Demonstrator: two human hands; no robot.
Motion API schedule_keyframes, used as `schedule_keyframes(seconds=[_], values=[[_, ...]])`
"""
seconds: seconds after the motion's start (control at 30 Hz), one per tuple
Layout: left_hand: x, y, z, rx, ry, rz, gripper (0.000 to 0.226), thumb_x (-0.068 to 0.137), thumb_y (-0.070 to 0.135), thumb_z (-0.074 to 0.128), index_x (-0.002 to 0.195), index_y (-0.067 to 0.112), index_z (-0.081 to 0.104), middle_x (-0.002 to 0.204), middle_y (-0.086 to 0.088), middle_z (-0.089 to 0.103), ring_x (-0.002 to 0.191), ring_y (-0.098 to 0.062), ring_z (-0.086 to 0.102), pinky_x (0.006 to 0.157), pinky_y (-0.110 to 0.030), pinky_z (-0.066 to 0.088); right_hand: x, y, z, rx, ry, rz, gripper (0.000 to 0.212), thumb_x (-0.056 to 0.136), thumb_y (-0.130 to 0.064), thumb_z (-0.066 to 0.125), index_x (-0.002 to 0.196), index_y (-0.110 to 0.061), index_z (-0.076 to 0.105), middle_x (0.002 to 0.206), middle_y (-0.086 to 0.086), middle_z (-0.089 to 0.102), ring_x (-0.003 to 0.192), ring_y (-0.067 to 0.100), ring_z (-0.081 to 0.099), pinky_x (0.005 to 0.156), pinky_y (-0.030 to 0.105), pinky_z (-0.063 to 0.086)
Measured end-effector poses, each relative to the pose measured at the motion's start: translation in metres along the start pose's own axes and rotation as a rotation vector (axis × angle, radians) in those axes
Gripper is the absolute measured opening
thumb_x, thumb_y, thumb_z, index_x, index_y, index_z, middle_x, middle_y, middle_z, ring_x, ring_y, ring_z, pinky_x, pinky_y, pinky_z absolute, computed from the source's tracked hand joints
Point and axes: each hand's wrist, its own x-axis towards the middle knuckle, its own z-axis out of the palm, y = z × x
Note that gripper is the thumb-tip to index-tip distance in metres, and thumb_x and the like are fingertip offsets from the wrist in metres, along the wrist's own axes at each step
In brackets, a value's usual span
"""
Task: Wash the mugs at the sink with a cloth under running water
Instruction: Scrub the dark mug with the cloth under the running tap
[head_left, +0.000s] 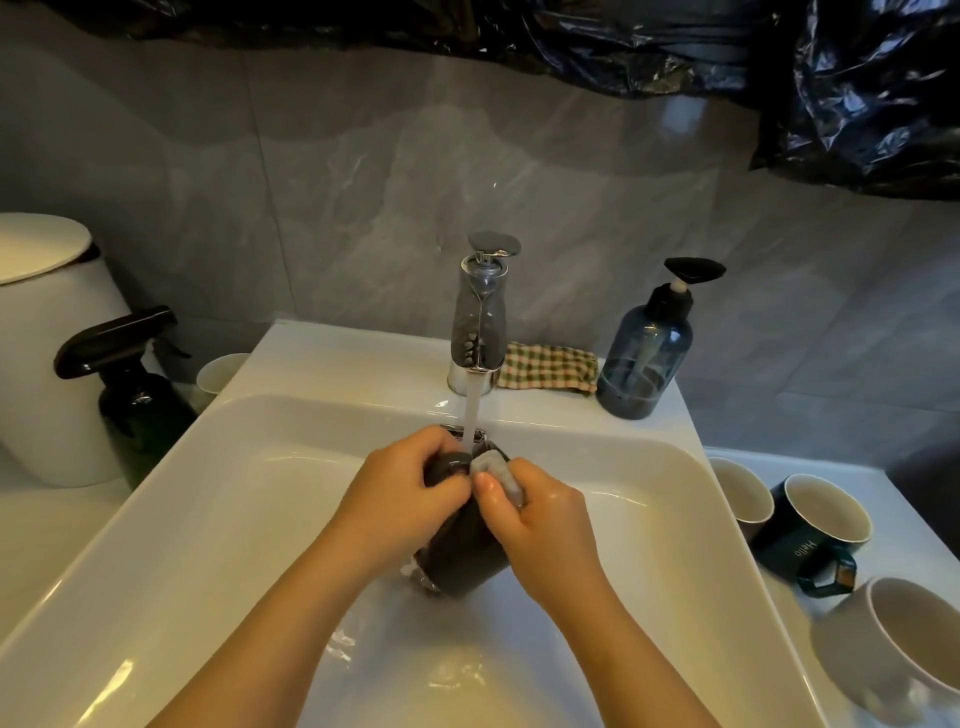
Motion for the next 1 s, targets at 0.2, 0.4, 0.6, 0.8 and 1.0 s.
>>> schedule_keyframes(seconds=[0.2, 0.4, 0.6, 0.8, 1.0], values=[[0.007, 0.010, 0.016, -0.404, -0.026, -0.395, 0.039, 0.096, 0.039, 0.045, 0.063, 0.021, 0.054, 0.041, 0.009, 0.040, 0.048, -0.012, 0.038, 0.047, -0.023, 0.033, 0.000, 0.008, 0.005, -0.086, 0.190, -0.075, 0.035, 0.092, -0.051, 0.040, 0.073, -0.025, 0.052, 0.070, -0.006, 0.053, 0.070, 0.014, 0.052, 0.063, 0.028, 0.045], [0.007, -0.006, 0.019, -0.870, 0.166, -0.722, 0.039, 0.095, 0.039, 0.048, 0.065, 0.014, 0.046, 0.043, 0.003, 0.037, 0.038, -0.008, 0.030, 0.033, -0.014, 0.026, -0.003, 0.007, 0.013, 0.089, 0.286, -0.277, 0.037, 0.094, -0.047, 0.036, 0.095, -0.024, 0.065, 0.099, -0.014, 0.061, 0.104, 0.003, 0.050, 0.094, 0.024, 0.038], [0.003, -0.005, 0.015, -1.155, 0.053, -0.742, 0.037, 0.097, 0.035, 0.045, 0.085, 0.009, 0.068, 0.063, -0.007, 0.069, 0.051, -0.015, 0.065, 0.046, -0.022, 0.052, -0.004, 0.004, 0.036, -0.125, 0.248, -0.538, 0.015, 0.090, -0.029, 0.049, 0.082, -0.023, 0.061, 0.106, -0.004, 0.066, 0.121, 0.020, 0.046, 0.104, 0.038, 0.031], [0.002, -0.006, 0.024, -1.193, 0.122, -0.801, 0.043, 0.095, 0.033, 0.049, 0.058, 0.016, 0.037, 0.037, 0.005, 0.026, 0.030, -0.007, 0.025, 0.033, -0.010, 0.022, 0.005, -0.006, 0.012, 0.375, 0.304, 0.056, 0.032, 0.070, -0.035, 0.046, 0.087, -0.060, 0.038, 0.126, -0.006, 0.052, 0.117, 0.017, 0.051, 0.092, 0.040, 0.048], [0.006, -0.026, 0.018, -1.325, 0.138, -0.753, 0.027, 0.092, 0.032, 0.052, 0.072, 0.013, 0.054, 0.057, -0.002, 0.050, 0.050, -0.011, 0.051, 0.057, -0.023, 0.044, -0.011, -0.016, 0.035, 0.034, 0.132, -0.315, 0.028, 0.073, -0.039, 0.049, 0.101, -0.041, 0.047, 0.132, -0.026, 0.045, 0.138, 0.005, 0.025, 0.112, 0.040, 0.026]])
